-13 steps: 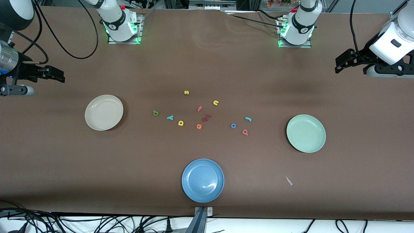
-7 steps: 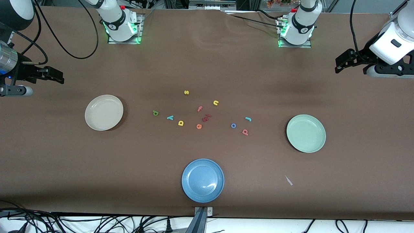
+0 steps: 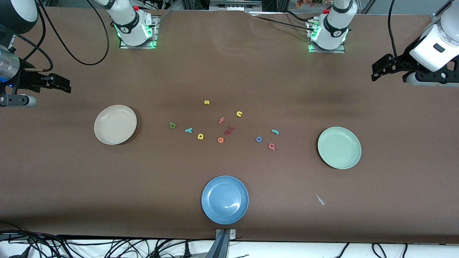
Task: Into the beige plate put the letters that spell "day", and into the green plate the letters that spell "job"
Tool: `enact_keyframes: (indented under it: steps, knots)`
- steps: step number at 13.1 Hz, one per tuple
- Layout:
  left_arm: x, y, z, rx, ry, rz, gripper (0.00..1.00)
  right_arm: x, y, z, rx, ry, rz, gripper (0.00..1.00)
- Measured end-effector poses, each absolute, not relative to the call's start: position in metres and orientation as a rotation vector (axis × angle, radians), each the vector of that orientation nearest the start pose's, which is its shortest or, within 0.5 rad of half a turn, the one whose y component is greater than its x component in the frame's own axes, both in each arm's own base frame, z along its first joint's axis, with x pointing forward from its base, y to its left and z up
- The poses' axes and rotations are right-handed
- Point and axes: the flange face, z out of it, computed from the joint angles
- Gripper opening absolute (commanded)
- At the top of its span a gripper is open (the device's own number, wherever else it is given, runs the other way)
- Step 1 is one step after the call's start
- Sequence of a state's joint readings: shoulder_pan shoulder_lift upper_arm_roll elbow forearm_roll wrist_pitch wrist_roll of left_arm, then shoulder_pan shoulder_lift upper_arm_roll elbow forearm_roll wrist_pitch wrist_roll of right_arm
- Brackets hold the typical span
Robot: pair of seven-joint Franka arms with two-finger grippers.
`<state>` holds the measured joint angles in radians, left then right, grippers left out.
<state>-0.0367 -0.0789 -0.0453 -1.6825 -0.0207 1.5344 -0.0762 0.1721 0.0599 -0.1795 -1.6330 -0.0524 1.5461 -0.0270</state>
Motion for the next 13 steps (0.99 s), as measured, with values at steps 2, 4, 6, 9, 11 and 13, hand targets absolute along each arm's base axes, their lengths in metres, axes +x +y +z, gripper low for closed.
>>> enact_keyframes:
  steps: [2,4,6,9,11,13]
  knots:
    - [0.5219,-0.0461,0.6113,-3.151,0.009,0.115,1.0,0.5649,-0.0072,0.5614,-3.195,-0.035,0.218,1.0]
    - [0.5219,-0.0461,0.6113,-3.151,0.009,0.115,1.0,0.5654,-0.0072,0.5617,-3.195,-0.035,0.212,1.0]
    - [0.5219,-0.046,0.6113,-3.151,0.009,0.116,1.0,0.5654,-0.0072,0.5617,-3.195,-0.035,0.211,1.0]
    - [0.5218,-0.0458,0.6112,-3.151,0.008,0.117,1.0,0.5654,-0.0072,0.5617,-3.195,-0.035,0.211,1.0]
    - [0.5218,-0.0458,0.6112,-3.151,0.008,0.117,1.0,0.5654,-0.0072,0.5617,-3.195,-0.035,0.211,1.0]
    - [0.5218,-0.0457,0.6112,-3.151,0.008,0.117,1.0,0.5654,-0.0071,0.5617,-3.195,-0.035,0.211,1.0]
